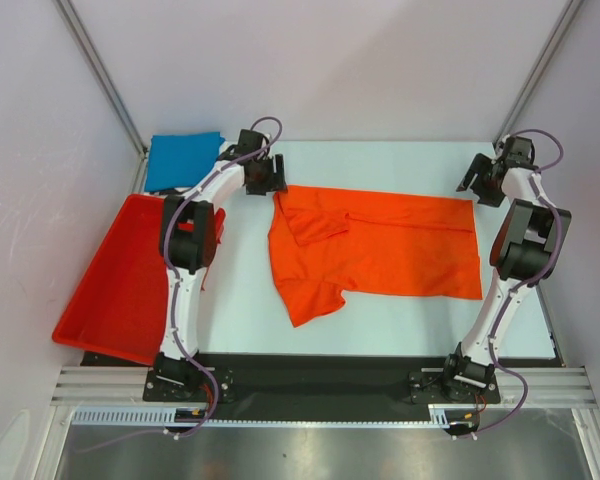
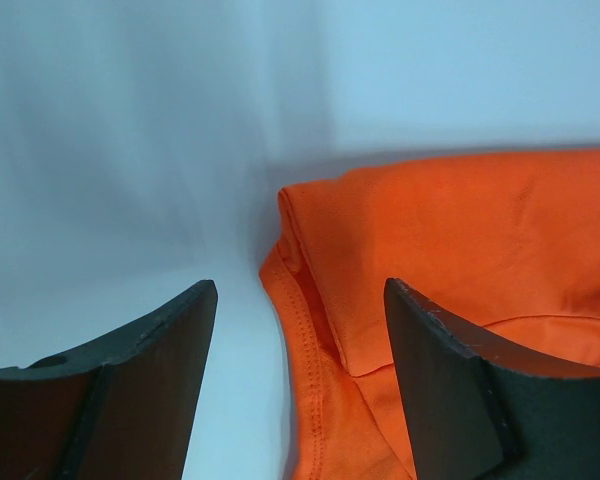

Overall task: Fold and stack the t-shirts
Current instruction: Fold the tshirt

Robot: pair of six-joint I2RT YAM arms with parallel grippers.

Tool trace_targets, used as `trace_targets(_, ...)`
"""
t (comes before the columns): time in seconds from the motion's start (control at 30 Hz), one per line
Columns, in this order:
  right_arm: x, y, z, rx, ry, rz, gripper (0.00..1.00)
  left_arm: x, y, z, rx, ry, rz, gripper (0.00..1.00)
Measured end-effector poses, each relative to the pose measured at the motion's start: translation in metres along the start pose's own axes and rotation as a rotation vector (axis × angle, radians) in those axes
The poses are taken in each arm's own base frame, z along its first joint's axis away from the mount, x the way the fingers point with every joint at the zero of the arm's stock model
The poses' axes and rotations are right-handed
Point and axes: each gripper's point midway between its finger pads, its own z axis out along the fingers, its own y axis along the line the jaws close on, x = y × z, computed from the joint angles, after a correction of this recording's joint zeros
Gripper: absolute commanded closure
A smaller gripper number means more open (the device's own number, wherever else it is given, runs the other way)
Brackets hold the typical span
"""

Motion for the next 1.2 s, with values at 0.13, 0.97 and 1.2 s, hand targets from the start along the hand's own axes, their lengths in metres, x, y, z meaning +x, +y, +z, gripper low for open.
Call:
trace_targets(0.13,0.002,-0.018,0.007,0.034,0.015,-0.005,0.28,0.000,-0.003,0.000,0.017,0.000,-0.004,0.30)
trace_targets(0.97,0.023,-0.028,0.029,0.009,0.076,-0.015,0.54,0.003,0.000,0.016,0.090,0.016,-0.145,0.68)
trace_targets(1.2,0.018,-0.027,0.040,-0.004,0.063,-0.020,0.90,0.005,0.002,0.024,0.095,0.019,-0.189,0.99)
